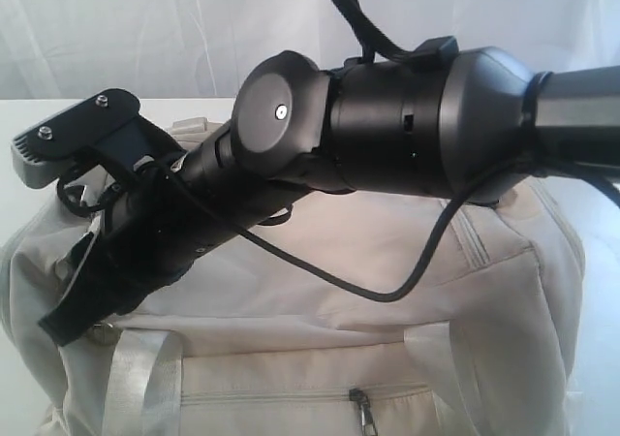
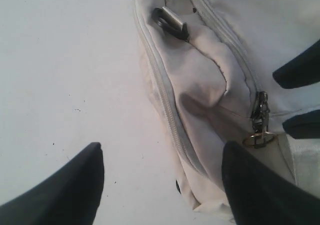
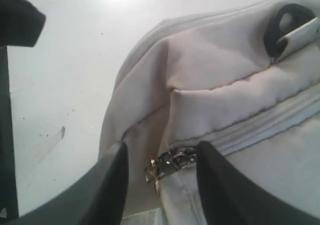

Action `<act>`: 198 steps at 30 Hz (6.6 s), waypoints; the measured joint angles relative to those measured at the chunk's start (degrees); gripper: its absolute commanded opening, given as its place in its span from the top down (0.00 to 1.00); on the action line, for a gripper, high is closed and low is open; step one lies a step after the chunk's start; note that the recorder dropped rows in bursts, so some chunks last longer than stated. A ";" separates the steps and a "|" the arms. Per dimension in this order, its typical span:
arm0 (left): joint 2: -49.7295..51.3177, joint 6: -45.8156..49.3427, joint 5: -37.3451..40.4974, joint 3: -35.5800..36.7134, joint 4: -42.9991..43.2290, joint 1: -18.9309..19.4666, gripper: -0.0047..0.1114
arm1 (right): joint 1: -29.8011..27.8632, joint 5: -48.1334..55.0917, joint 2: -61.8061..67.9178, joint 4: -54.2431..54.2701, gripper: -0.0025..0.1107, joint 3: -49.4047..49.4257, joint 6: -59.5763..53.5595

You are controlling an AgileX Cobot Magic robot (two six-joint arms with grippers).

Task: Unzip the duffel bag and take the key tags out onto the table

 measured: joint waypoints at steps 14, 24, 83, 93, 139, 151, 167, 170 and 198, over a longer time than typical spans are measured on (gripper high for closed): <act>0.00 0.00 0.00 0.00 -0.22 0.00 0.36 | 0.00 5.65 5.24 0.80 0.59 -0.26 5.00; 0.00 0.00 0.00 0.00 -0.22 0.00 0.36 | 0.00 7.06 7.97 8.65 0.59 -3.72 5.00; 0.00 0.00 0.00 0.00 -0.22 0.00 0.36 | 0.20 3.95 1.64 -4.21 0.98 -5.51 13.56; 0.00 0.00 0.00 0.00 -0.36 0.00 0.36 | -3.26 -0.49 2.45 -4.43 0.98 -5.51 16.01; 19.44 13.31 -11.85 0.00 -17.93 0.00 0.30 | -11.26 3.27 9.35 -4.75 0.98 -14.98 15.85; 23.92 13.53 -12.72 0.00 -19.90 0.10 0.96 | -11.70 4.80 9.35 -4.53 0.98 -14.98 15.85; 18.24 13.80 -7.11 0.00 -17.98 0.10 0.96 | -11.77 6.07 13.19 -3.83 0.98 -21.01 14.68; 18.24 13.80 -6.98 0.00 -17.72 0.10 0.96 | -11.90 6.45 14.50 -3.41 0.98 -22.32 14.68; 17.91 14.15 -2.31 0.00 -17.58 0.22 0.96 | -17.07 24.67 20.20 2.81 0.46 -28.64 14.95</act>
